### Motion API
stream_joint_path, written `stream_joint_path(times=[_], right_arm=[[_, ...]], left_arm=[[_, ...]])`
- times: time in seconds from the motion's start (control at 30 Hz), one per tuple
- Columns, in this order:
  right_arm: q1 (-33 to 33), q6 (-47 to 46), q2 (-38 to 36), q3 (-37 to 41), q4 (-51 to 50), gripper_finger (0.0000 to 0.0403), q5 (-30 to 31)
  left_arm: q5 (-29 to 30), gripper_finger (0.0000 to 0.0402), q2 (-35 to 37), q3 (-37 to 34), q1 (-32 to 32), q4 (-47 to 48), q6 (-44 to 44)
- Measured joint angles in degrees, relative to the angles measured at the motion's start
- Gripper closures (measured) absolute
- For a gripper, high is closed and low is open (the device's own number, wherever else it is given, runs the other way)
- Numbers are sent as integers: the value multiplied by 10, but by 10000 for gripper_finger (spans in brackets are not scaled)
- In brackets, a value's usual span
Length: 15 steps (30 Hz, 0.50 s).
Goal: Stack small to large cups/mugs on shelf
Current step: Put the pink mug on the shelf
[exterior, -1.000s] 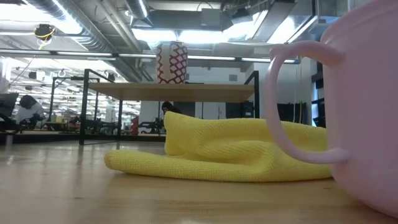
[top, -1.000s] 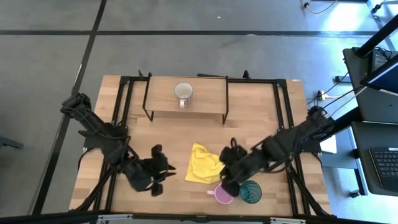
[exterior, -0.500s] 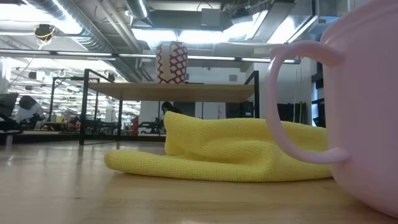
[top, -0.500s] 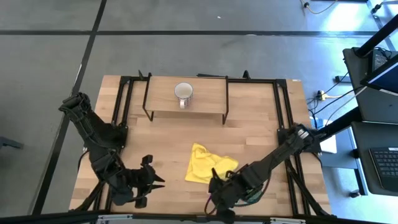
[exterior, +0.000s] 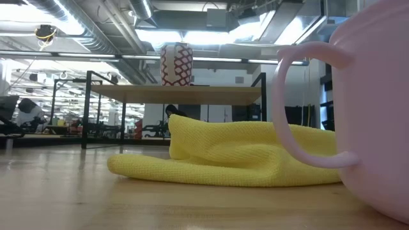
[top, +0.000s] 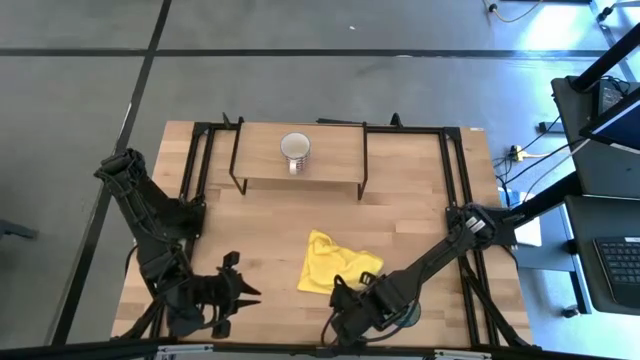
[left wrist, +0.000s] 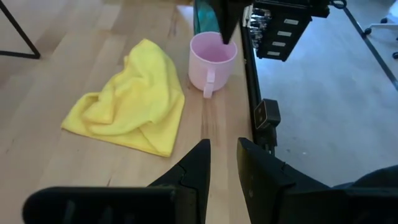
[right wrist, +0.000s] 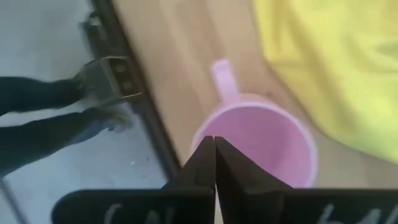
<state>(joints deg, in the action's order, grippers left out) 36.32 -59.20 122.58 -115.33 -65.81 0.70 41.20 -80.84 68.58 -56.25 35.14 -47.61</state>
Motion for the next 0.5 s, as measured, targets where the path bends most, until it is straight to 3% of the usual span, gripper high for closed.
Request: stream_joint_path(times=[0.5], right_arm=[[0, -2, 14, 5, -31, 403, -7]], left_arm=[[18, 328, 0, 0, 0, 4, 0]])
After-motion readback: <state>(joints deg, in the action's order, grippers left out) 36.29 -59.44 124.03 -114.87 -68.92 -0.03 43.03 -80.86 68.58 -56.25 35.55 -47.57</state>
